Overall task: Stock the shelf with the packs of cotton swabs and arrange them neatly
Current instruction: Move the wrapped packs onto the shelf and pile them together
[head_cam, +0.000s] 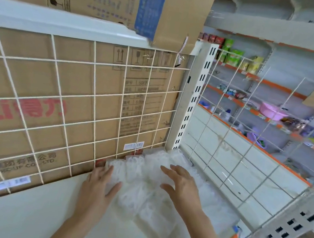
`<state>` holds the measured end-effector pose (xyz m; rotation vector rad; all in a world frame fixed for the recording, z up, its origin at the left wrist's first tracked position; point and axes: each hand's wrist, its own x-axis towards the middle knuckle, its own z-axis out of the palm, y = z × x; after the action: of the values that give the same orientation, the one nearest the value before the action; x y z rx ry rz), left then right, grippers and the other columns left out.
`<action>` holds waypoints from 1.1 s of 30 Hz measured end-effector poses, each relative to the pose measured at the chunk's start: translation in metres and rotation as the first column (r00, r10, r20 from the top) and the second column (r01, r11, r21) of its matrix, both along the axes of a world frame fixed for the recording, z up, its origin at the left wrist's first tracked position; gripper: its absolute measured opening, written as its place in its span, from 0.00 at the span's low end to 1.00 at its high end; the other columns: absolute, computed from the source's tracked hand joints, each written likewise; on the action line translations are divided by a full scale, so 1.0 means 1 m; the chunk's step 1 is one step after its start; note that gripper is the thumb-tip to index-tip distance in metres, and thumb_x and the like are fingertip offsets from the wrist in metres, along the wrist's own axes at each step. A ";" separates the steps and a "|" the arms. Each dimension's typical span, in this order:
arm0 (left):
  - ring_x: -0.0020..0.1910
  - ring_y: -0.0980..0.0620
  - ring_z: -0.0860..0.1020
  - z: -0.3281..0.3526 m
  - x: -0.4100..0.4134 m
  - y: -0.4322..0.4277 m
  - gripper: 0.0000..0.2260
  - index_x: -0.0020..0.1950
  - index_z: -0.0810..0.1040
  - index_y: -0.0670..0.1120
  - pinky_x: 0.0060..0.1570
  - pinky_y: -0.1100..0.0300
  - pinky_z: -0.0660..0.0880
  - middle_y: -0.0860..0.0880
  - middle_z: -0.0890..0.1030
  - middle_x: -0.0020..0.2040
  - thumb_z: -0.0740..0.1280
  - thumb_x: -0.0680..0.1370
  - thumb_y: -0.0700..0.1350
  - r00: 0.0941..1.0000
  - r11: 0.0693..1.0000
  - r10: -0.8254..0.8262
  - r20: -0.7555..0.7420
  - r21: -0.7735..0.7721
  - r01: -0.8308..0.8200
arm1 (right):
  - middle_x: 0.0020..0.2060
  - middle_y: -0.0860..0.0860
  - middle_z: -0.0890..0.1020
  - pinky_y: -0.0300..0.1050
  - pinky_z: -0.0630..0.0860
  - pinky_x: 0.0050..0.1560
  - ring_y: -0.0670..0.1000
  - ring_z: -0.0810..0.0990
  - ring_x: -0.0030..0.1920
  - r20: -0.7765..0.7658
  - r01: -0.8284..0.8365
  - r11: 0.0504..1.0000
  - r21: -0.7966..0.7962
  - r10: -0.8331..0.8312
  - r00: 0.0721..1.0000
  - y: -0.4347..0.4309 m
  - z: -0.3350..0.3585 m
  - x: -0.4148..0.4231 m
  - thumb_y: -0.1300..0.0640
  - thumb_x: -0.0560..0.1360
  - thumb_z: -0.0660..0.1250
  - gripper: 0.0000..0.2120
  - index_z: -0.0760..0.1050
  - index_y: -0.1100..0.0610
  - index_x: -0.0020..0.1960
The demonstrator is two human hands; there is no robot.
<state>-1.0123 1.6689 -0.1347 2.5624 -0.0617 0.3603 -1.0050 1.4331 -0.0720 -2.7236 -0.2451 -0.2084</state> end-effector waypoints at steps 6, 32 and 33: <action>0.70 0.47 0.66 0.007 0.000 0.004 0.38 0.69 0.71 0.44 0.67 0.55 0.64 0.46 0.65 0.73 0.49 0.70 0.68 0.999 0.979 -0.046 -0.016 -0.200 0.042 | 0.76 0.49 0.51 0.39 0.59 0.68 0.48 0.46 0.76 -0.059 -0.113 0.988 0.103 0.119 0.991 0.008 -0.004 0.001 0.56 0.81 0.57 0.25 0.54 0.46 0.75; 0.57 0.53 0.75 0.062 -0.213 0.237 0.21 0.61 0.76 0.48 0.55 0.50 0.72 0.55 0.77 0.58 0.56 0.75 0.58 0.981 0.992 -0.123 0.151 0.058 0.115 | 0.48 0.48 0.80 0.41 0.66 0.38 0.50 0.75 0.41 0.239 0.149 0.954 0.261 -0.214 0.947 0.087 -0.003 -0.226 0.55 0.73 0.67 0.13 0.78 0.55 0.57; 0.57 0.51 0.75 0.064 -0.224 0.247 0.22 0.60 0.77 0.47 0.54 0.49 0.72 0.53 0.78 0.58 0.56 0.74 0.57 0.983 0.993 -0.107 0.152 0.072 0.097 | 0.49 0.48 0.79 0.41 0.66 0.39 0.51 0.76 0.43 0.227 0.148 0.953 0.265 -0.211 0.951 0.096 -0.004 -0.235 0.57 0.74 0.69 0.12 0.78 0.55 0.57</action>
<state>-1.2364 1.9163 -0.0704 2.5780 -0.2653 0.5257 -1.2397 1.5294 -0.0760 -2.4677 -0.0335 -0.6008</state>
